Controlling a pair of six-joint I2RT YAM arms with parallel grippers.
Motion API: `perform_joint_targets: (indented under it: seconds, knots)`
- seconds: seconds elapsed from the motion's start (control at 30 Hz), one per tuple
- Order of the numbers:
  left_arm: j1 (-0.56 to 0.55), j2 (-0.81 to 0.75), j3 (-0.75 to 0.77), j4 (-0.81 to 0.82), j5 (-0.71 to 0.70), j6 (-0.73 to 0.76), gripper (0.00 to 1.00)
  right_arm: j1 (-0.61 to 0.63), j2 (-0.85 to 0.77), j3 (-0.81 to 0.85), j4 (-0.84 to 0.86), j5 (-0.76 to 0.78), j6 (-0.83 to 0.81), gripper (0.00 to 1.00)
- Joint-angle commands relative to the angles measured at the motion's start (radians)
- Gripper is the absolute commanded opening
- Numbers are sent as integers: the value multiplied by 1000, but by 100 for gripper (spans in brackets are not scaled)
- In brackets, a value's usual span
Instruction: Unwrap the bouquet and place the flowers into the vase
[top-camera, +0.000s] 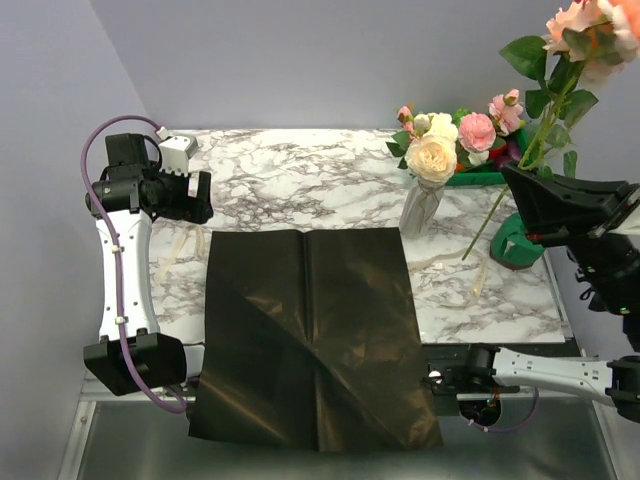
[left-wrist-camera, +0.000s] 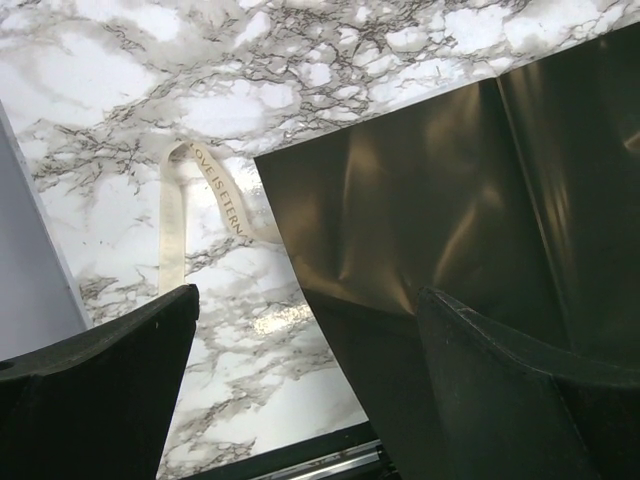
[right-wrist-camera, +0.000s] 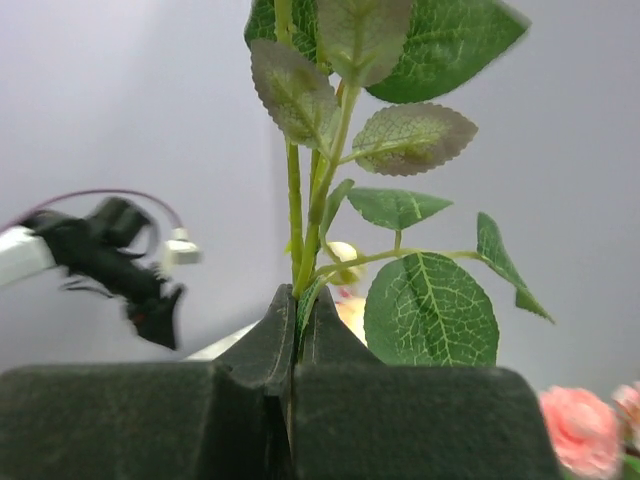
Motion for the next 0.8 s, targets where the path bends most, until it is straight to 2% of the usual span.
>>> perform_joint_targets:
  seconds: [0.0,0.03,0.07,0.13,0.2,0.23,0.43,0.53,0.67,0.77]
  knots:
    - [5,13,26,-16,47,4,99,3,-74,-268,228,291,-212,1]
    - [5,14,26,-16,50,4,99,4,-82,-312,368,342,-260,1]
    - [5,23,26,-13,55,3,99,4,-85,-393,442,349,-311,1]
    - [5,30,29,-11,58,-2,99,1,-82,-442,620,343,-423,1]
    - [5,37,31,-6,62,-5,99,-26,-49,-452,687,333,-471,1]
    - [5,40,31,-3,64,-9,99,-95,-33,-445,707,289,-460,1]
    - [5,62,43,3,70,-17,99,-432,102,-353,603,81,-190,1]
    - [5,66,42,6,59,-8,99,-552,151,-345,594,-4,-86,1]
    - [5,76,45,11,47,4,99,-647,202,-357,612,-81,3,1]
    - [5,93,51,15,46,9,99,-701,232,-388,694,-122,47,1]
